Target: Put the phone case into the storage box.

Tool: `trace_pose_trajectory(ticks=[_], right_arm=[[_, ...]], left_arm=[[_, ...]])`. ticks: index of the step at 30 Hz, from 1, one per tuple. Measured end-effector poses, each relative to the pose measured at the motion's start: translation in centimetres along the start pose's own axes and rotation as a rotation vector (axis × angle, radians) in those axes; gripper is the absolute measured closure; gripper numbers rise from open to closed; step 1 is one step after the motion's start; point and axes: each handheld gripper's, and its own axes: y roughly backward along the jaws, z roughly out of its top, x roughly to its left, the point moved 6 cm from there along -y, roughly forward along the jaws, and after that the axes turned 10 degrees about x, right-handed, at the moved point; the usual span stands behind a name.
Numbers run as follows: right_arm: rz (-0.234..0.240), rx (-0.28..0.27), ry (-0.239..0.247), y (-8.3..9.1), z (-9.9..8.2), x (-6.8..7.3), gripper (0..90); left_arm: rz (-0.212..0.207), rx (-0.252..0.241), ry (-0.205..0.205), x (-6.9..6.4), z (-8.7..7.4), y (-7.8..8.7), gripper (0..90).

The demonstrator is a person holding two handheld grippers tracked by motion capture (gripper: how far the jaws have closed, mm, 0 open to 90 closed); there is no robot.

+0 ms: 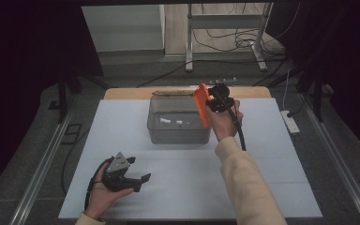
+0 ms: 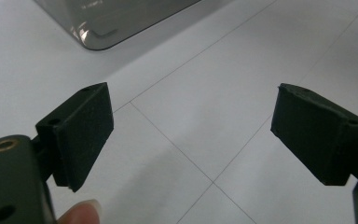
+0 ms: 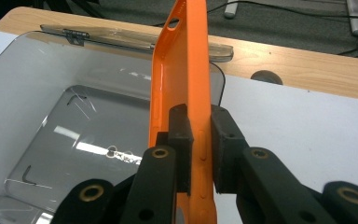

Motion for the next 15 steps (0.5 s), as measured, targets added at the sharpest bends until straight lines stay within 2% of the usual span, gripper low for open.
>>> trace_pose_trajectory(ticks=[15], right_arm=[[-0.018, 0.019, 0.008, -0.84, -0.13, 0.19, 80.2]], left_arm=[[-0.005, -0.002, -0.001, -0.06, 0.06, 0.08, 12.8]])
